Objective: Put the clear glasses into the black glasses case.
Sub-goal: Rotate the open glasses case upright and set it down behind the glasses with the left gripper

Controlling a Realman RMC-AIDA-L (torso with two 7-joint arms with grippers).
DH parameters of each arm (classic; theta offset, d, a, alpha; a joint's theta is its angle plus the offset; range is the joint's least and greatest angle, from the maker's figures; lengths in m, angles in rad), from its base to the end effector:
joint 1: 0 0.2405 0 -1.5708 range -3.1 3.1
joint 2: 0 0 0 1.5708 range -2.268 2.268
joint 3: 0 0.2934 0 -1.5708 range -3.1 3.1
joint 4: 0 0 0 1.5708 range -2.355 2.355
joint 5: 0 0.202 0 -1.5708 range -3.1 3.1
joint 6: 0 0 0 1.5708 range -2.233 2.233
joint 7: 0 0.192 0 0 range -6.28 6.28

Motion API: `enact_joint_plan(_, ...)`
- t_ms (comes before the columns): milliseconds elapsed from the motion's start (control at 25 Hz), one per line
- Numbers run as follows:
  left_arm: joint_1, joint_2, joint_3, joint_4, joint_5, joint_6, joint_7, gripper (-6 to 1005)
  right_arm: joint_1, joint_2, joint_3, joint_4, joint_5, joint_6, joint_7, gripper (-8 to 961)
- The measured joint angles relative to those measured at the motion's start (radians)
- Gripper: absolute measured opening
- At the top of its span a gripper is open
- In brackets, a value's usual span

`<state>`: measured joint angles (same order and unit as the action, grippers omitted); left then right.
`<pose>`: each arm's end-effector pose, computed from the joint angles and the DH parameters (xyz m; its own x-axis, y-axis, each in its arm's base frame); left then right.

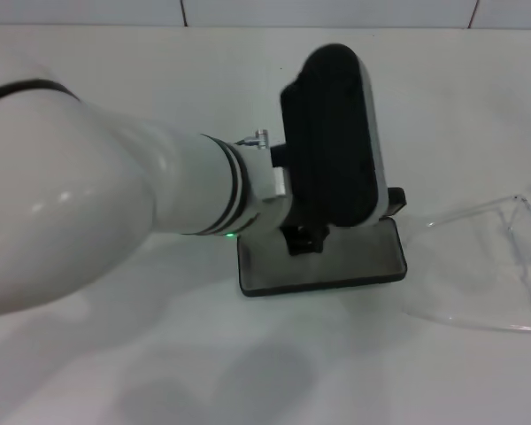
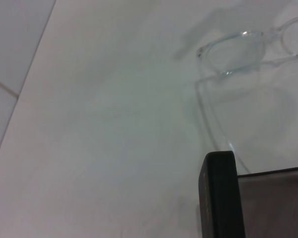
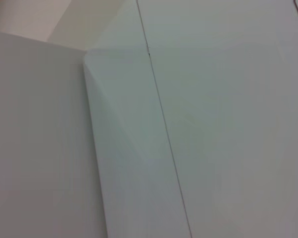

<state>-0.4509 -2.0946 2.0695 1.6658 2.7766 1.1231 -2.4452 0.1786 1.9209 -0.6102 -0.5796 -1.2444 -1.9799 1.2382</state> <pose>-0.1426 0.3281 -0.1441 0.9404 -0.0889 -0.3282 -0.2241 -0.8880 -0.4016 0.3035 0.2613 0.1140 0.4232 0.1109 -0.8992 -0.5138 -0.7881 -0.3390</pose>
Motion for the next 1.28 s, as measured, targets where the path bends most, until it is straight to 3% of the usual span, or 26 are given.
enact_joint_plan(440, -0.020, 0.001, 0.027, -0.105, 0.002, -0.090, 0.071, 210, -0.006, 0.003, 0.035, 0.011, -0.002, -0.014, -0.003, 808)
enact_joint_plan(1280, -0.009, 0.001, 0.087, -0.111, 0.006, -0.096, 0.147, 224, -0.010, 0.008, 0.040, 0.014, -0.004, -0.038, -0.003, 808)
